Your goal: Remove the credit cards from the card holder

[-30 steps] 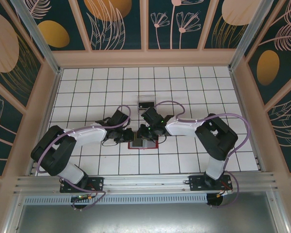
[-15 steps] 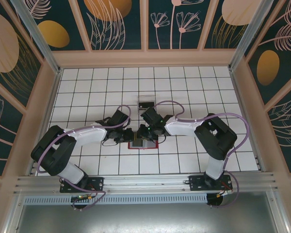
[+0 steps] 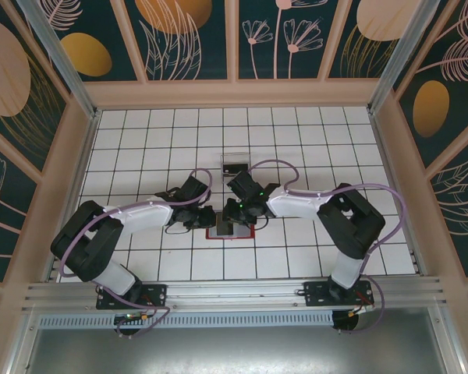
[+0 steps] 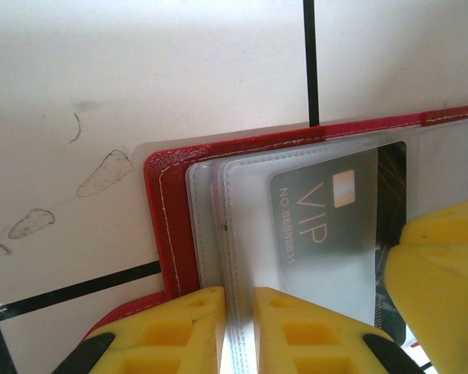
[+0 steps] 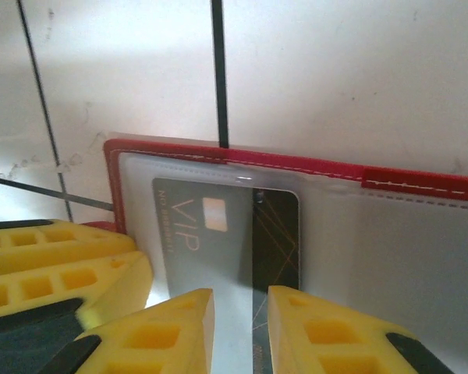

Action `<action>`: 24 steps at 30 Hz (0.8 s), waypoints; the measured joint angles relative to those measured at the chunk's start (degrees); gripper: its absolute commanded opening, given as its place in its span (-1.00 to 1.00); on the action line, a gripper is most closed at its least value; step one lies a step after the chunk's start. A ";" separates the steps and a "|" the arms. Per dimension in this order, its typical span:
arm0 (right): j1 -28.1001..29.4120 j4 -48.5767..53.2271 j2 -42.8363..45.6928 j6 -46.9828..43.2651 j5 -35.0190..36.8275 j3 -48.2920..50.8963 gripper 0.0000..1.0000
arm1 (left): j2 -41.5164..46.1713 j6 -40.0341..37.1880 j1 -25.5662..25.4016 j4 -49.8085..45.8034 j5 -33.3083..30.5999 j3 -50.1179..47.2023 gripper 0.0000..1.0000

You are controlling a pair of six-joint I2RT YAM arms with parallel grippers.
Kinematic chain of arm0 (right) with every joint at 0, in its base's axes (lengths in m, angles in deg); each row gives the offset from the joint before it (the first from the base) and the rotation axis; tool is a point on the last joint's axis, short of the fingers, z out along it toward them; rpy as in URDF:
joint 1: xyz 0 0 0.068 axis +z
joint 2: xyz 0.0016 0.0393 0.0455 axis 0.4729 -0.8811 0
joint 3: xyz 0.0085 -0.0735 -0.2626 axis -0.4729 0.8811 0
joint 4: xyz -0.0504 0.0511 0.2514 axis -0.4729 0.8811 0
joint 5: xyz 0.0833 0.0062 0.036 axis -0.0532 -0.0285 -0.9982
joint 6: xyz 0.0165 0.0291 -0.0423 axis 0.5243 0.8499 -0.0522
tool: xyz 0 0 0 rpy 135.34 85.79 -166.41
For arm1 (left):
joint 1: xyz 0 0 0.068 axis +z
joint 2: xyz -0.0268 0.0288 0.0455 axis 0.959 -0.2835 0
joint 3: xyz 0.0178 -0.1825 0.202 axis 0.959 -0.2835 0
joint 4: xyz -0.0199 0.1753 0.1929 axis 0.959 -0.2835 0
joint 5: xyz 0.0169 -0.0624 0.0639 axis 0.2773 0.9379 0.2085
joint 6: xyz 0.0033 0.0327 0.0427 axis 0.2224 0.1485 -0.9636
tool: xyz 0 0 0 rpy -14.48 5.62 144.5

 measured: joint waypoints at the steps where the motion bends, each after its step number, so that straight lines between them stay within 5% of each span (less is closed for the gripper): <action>1: -0.02 0.04 0.48 0.00 0.02 0.00 -0.49 | -0.02 -0.15 -0.07 -0.13 -0.13 0.09 -0.62; 24: -2.62 -4.66 2.27 -1.33 -2.64 4.66 -0.53 | -0.52 -0.37 -0.26 -1.09 -1.20 0.76 -0.64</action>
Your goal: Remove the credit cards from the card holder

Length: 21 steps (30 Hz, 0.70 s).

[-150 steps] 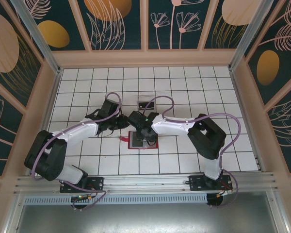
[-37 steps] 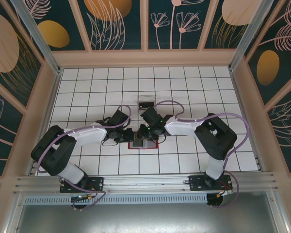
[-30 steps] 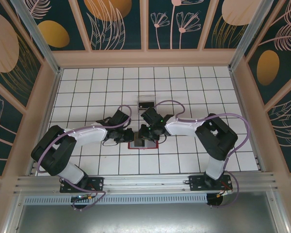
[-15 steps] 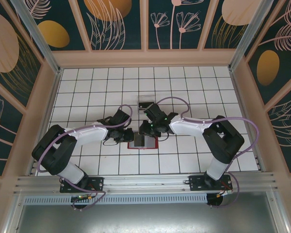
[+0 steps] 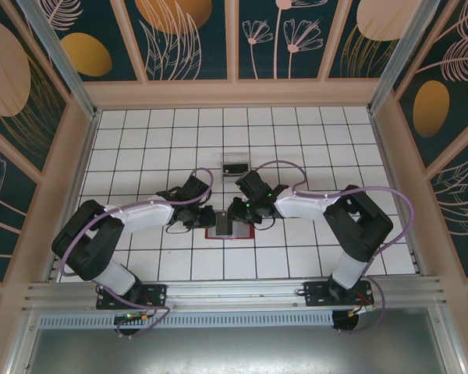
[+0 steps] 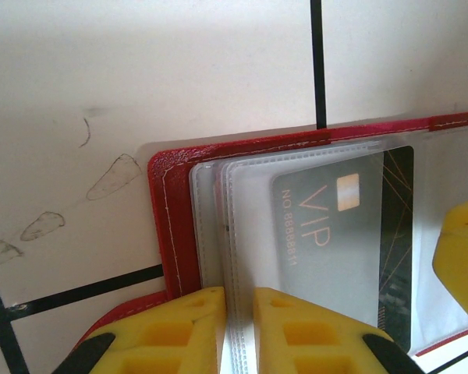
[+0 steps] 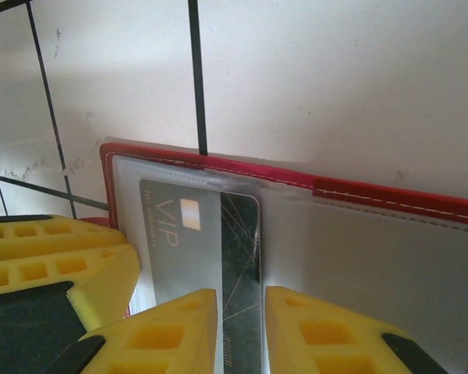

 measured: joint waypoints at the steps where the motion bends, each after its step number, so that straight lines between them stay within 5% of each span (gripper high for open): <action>1: 0.00 -0.31 -0.17 0.00 -0.07 0.02 -0.54 | -0.02 0.00 -0.02 0.02 0.00 0.00 -0.65; 21: 0.00 -2.60 -2.86 -0.11 -1.22 0.48 -0.57 | -0.63 0.00 -0.07 -0.24 0.07 0.44 -0.70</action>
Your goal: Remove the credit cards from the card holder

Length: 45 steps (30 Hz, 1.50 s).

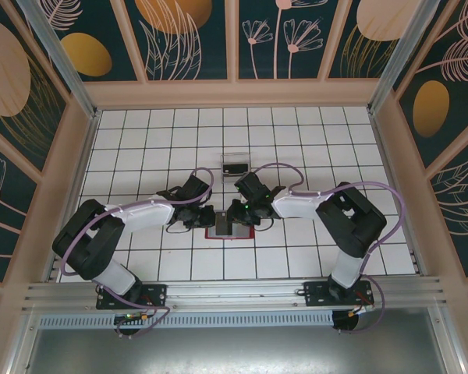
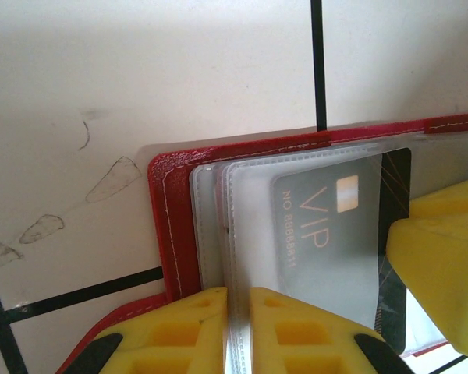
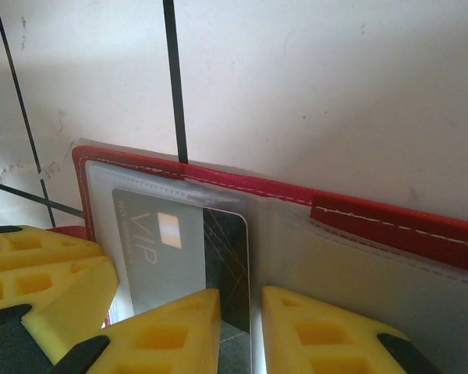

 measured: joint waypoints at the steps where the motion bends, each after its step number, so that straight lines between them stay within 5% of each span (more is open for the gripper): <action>1: 0.00 -0.44 0.00 0.00 -0.22 0.17 -0.59 | -0.13 0.00 0.00 -0.17 0.00 0.13 -0.71; 27: -0.68 -8.09 0.85 1.95 -3.30 4.35 -0.84 | -0.55 -0.02 -0.04 -0.81 0.11 0.66 -0.72; 45: -2.89 -4.66 7.82 1.79 -2.21 7.72 -0.92 | -0.48 -0.02 -0.15 -0.83 -0.04 0.66 -0.72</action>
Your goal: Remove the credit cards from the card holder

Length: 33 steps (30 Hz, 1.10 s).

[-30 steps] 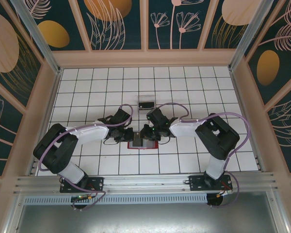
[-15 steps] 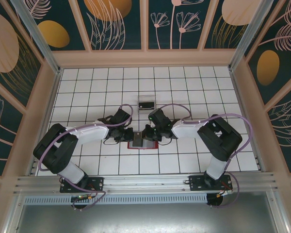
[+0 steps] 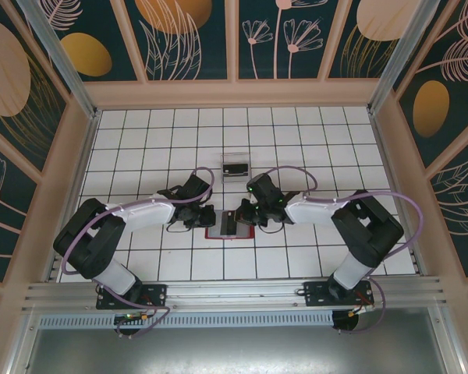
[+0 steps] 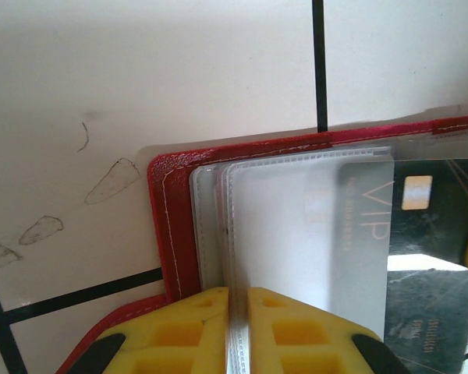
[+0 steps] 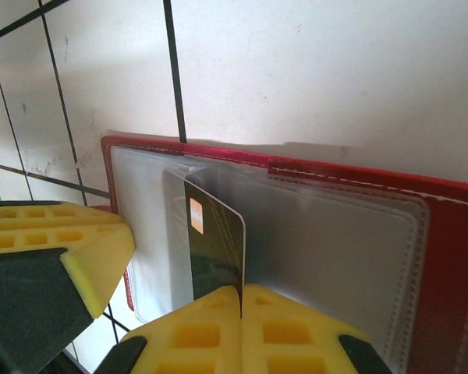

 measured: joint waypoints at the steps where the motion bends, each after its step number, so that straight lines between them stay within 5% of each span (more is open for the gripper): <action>1: -0.09 0.24 0.37 -0.11 0.13 0.00 -0.93 | 0.02 0.00 0.00 0.00 0.00 0.00 -0.72; 19: -2.43 9.33 8.07 -5.95 4.13 -0.83 -1.00 | 0.46 0.09 -0.22 0.13 -0.20 -0.20 -0.72; 33: -3.80 17.59 8.26 -30.88 14.23 -10.73 -1.00 | 1.73 1.33 -0.63 0.33 -2.45 -0.85 -0.58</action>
